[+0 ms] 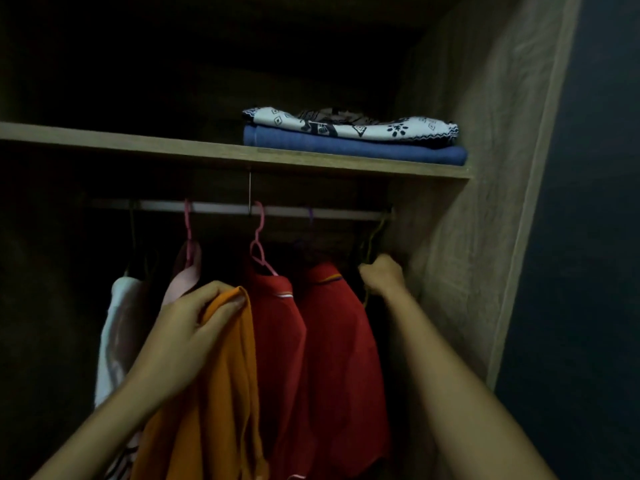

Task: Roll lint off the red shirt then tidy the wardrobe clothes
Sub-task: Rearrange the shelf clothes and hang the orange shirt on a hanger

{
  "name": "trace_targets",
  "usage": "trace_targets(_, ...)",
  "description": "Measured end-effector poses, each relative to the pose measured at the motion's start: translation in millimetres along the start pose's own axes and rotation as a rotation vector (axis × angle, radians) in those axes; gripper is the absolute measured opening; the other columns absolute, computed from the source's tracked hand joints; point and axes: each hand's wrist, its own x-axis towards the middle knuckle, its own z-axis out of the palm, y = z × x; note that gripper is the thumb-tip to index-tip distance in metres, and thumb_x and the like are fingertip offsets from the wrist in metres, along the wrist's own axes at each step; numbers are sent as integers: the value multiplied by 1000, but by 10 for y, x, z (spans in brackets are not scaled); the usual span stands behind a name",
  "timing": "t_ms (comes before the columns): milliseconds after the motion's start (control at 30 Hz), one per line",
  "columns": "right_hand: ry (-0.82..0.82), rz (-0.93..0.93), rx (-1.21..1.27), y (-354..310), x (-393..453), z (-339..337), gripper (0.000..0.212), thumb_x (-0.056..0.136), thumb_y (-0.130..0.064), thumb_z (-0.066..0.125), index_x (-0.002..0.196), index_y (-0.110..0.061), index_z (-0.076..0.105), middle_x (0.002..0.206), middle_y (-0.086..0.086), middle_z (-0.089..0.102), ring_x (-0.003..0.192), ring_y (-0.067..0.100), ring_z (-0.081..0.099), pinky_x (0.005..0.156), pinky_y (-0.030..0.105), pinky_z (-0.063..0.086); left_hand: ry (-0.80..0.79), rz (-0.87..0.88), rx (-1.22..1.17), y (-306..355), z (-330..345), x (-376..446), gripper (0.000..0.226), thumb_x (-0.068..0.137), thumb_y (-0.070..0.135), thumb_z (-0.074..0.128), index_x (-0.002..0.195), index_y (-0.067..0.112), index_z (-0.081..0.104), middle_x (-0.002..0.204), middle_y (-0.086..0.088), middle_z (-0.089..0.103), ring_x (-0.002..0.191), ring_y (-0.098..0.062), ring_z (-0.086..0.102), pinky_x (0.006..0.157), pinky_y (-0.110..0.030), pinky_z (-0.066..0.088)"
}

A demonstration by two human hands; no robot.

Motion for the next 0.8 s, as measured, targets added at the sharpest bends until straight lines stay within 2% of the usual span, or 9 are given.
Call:
trace_targets(167, -71, -15, 229, -46, 353, 184, 40, 90, -36, 57, 110, -3, 67, 112, 20, 68, 103, 36, 65, 87, 40, 54, -4, -21, -5, -16, -4, 29, 31, 80, 55, 48, 100, 34, 61, 98, 19, 66, 90, 3, 61, 76, -17, 46)
trace_targets(233, -100, -15, 346, -87, 431, 184, 23, 94, -30, 56, 101, -10, 65, 97, 17, 67, 83, 28, 69, 67, 29, 58, -10, -26, 3, -24, 6, 47, 24, 83, 47, 51, 98, 32, 62, 99, 18, 66, 90, 3, 61, 76, -17, 47)
trace_targets(267, -131, 3, 426, -130, 424, 156, 15, 95, -24, 55, 86, -13, 60, 77, 11, 64, 60, 16, 66, 46, 19, 52, -16, -24, 15, -29, 14, 59, 20, 86, 44, 52, 96, 29, 63, 99, 18, 66, 90, 3, 61, 76, -18, 47)
trace_targets(300, -163, 28, 459, -152, 433, 137, 23, 96, -19, 53, 73, -16, 52, 56, 4, 57, 38, 6, 54, 32, 13, 39, -21, -25, 31, -38, 23, 71, 16, 90, 40, 55, 94, 27, 64, 99, 18, 65, 90, 3, 61, 77, -18, 47)
trace_targets(400, -228, -4, 433, -210, 474, 104, 34, 97, -18, 46, 63, -18, 41, 27, -7, 37, 20, 1, 30, 29, 7, 21, -32, -38, 58, -51, 53, 117, 10, 92, 30, 56, 93, 26, 65, 100, 19, 64, 91, 3, 61, 77, -16, 46)
trace_targets(533, -175, -169, 379, -363, 421, 54, 33, 96, -16, 45, 63, -17, 44, 38, 0, 40, 21, 4, 31, 30, 7, 21, -31, -33, 83, -34, 63, 158, 9, 93, 28, 56, 91, 27, 64, 93, 17, 64, 88, 2, 60, 70, -7, 43)
trace_targets(667, -39, -272, 399, -480, 339, -25, 29, 93, -25, 58, 66, -14, 59, 43, -4, 55, 35, 6, 49, 41, 21, 35, -24, -31, 78, -10, 57, 160, 11, 93, 30, 55, 95, 24, 64, 89, 11, 65, 86, 2, 60, 70, -6, 43)
trace_targets(733, 67, -375, 233, -493, 235, -78, 29, 88, -38, 65, 86, -10, 74, 72, 2, 70, 63, 8, 65, 57, 26, 42, -16, -28, 91, -3, 57, 156, 11, 93, 31, 56, 95, 23, 64, 88, 9, 65, 85, 1, 60, 68, -7, 43)
trace_targets(800, 145, -456, 97, -496, 40, -141, 38, 85, -45, 66, 100, -11, 76, 94, 9, 74, 90, 19, 67, 66, 27, 42, -5, -29, 117, -14, 54, 168, 12, 92, 33, 58, 90, 23, 65, 83, 6, 66, 80, -2, 60, 64, -9, 41)
